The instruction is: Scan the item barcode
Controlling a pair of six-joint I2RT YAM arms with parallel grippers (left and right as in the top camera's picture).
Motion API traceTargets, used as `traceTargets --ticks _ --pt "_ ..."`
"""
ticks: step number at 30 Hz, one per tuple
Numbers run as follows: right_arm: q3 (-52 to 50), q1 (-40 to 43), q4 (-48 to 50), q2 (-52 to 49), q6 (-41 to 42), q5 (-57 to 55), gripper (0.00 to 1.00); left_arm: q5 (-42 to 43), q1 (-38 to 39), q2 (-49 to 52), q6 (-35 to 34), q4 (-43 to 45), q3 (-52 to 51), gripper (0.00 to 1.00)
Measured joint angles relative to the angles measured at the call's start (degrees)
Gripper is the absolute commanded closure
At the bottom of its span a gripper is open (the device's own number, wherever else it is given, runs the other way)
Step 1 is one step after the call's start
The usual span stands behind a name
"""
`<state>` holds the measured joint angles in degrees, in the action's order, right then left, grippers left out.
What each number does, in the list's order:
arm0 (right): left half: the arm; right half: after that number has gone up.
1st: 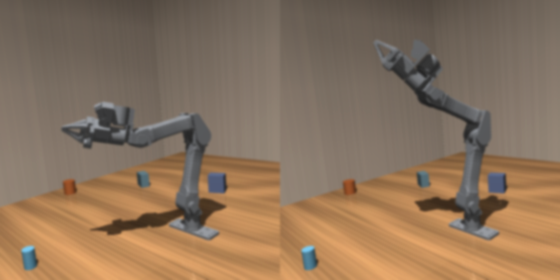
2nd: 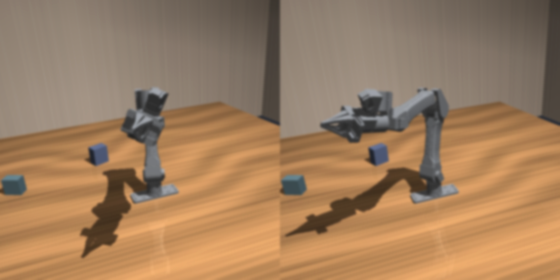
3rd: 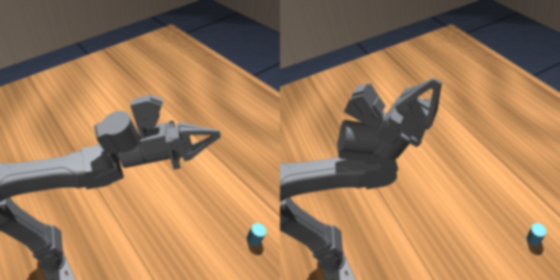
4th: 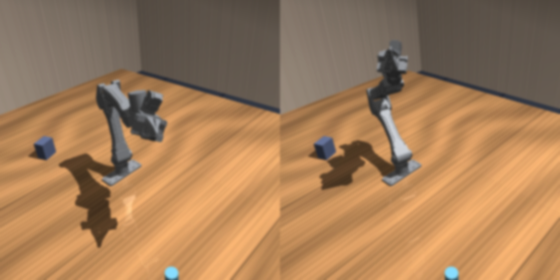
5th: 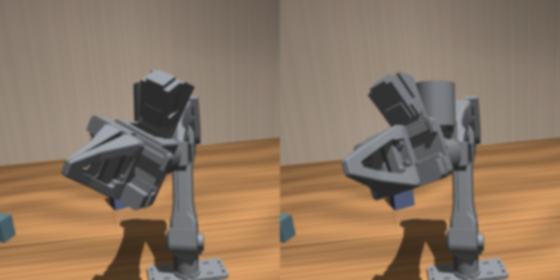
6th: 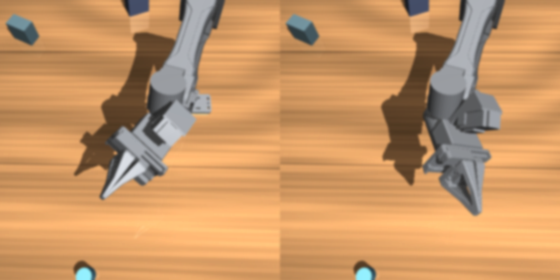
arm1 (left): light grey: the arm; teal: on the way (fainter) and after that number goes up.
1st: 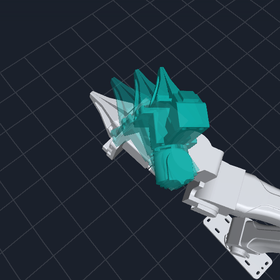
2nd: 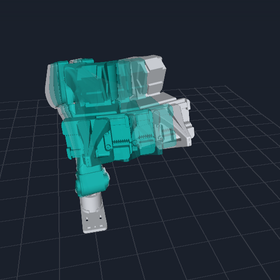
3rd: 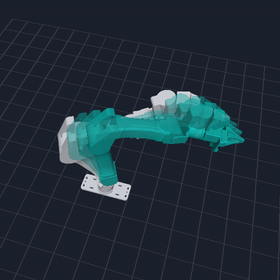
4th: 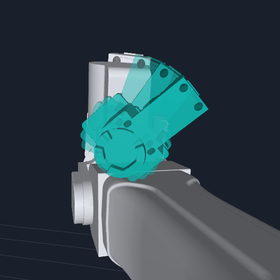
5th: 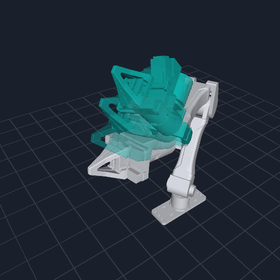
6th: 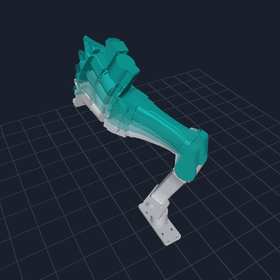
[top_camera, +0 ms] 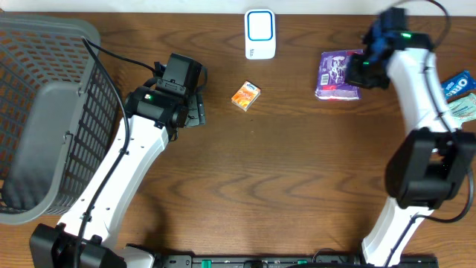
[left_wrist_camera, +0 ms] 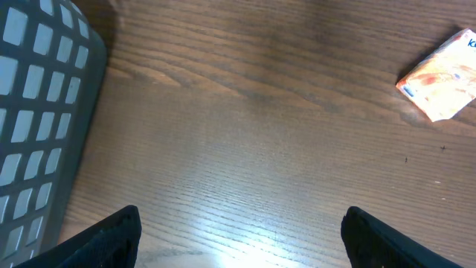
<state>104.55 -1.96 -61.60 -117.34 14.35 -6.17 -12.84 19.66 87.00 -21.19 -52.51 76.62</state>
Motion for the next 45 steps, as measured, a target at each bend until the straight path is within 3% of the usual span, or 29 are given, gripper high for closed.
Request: traceTargets --ticks 7,9,13,14,17,20,29,34,40,45 --pt "-0.2 -17.2 -5.0 -5.7 6.1 -34.5 0.98 0.0 0.0 0.0 0.0 0.0 0.0 0.14" --pt "-0.3 -20.4 -5.2 -8.4 6.6 -37.7 0.82 0.0 0.0 0.0 0.0 0.0 0.0 0.14" --pt "-0.3 -27.3 -5.8 -12.8 8.0 -41.8 0.59 0.0 0.0 0.0 0.0 0.0 0.0 0.14" --pt "-0.3 -28.5 -5.4 -13.2 8.4 -41.0 0.59 0.0 0.0 0.0 0.0 0.0 0.0 0.14" --pt "0.2 -31.0 -3.9 -13.3 9.9 -34.3 0.55 0.0 0.0 0.0 0.0 0.0 0.0 0.14" --pt "2.5 -30.8 -4.5 -13.5 10.2 -25.2 0.3 0.0 0.0 0.0 0.0 0.0 0.0 0.14" --pt "18.3 -18.5 -12.2 -10.9 5.2 -1.6 0.18 0.0 0.0 0.0 0.0 0.0 0.0 0.14" --pt "20.0 -7.7 -11.9 -8.4 -3.5 11.3 0.13 0.0 0.0 0.0 0.0 0.0 0.0 0.14" --pt "14.3 2.9 -7.3 -8.4 -13.1 24.5 0.14 0.0 0.0 0.0 0.0 0.0 0.0 0.14" --pt "1.8 7.7 4.4 -8.7 -16.2 35.7 0.14 0.0 0.0 0.0 0.0 0.0 0.0 0.14"
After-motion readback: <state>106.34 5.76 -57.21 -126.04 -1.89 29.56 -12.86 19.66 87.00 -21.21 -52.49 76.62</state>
